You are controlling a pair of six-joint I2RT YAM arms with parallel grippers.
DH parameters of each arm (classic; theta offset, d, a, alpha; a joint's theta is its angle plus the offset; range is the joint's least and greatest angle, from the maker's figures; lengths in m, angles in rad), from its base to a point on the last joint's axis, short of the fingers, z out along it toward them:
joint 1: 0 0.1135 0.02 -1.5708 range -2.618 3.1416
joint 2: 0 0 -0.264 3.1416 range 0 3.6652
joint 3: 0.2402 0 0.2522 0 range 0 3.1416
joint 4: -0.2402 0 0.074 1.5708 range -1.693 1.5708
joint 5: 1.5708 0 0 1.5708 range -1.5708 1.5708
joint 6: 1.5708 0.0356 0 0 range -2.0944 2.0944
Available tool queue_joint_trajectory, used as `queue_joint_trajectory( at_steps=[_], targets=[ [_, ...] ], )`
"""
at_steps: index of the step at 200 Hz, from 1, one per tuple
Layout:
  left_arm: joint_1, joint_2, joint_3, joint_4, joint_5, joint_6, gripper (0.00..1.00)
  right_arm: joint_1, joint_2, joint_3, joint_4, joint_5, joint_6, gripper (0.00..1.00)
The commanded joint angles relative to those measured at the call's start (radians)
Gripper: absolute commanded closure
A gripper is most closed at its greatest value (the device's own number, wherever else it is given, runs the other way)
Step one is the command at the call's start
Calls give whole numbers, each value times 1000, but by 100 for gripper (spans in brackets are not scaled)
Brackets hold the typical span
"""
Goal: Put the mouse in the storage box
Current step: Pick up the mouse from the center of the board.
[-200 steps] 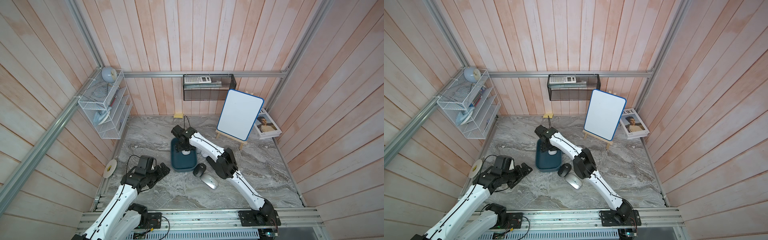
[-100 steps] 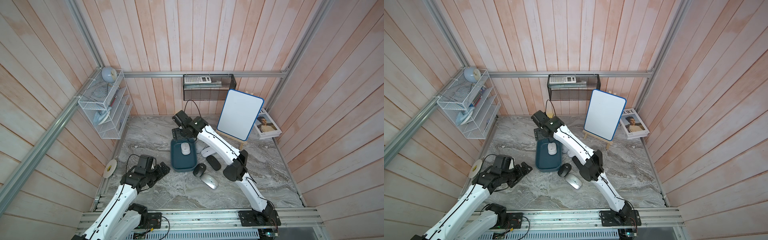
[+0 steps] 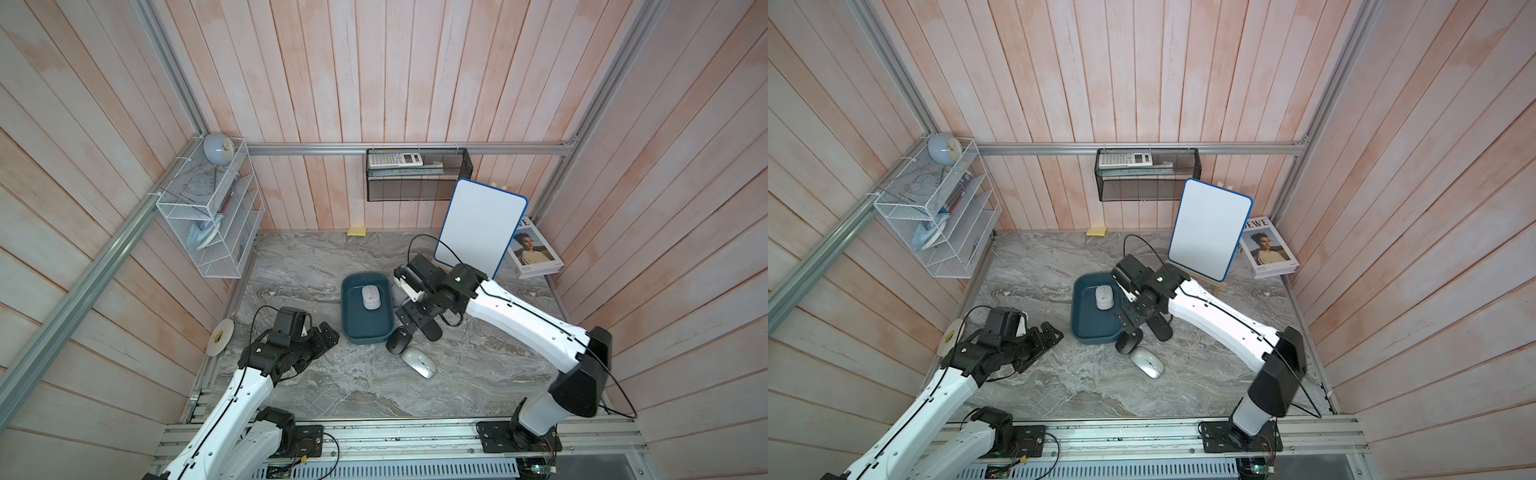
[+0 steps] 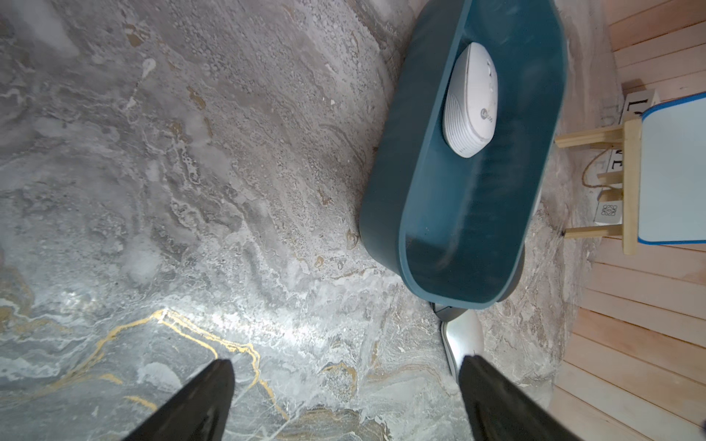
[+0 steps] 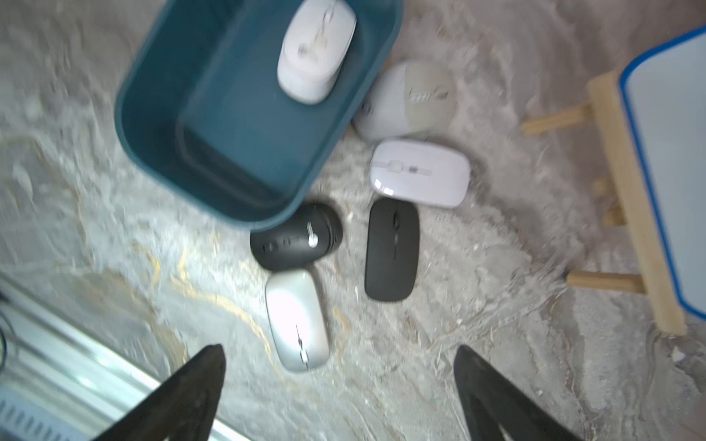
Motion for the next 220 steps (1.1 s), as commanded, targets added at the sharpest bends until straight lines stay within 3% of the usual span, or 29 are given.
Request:
queue_joint_trajectory(
  at_steps=[1,27,51,122,220],
  targets=[
    [6,-1,34,-31,-19,36,2,3,-105,-175,158,-97,-34,2],
    [5,6,32,-31,-9,40,2,14,-128,-322,210,-180,-14,2],
    [5,7,36,-32,-11,40,2,55,-55,-364,238,-154,0,2],
    [5,17,81,-69,-32,66,2,97,258,-236,131,-90,-82,2],
    [7,30,84,-54,-20,68,2,114,336,-230,142,-42,-66,6]
  ],
)
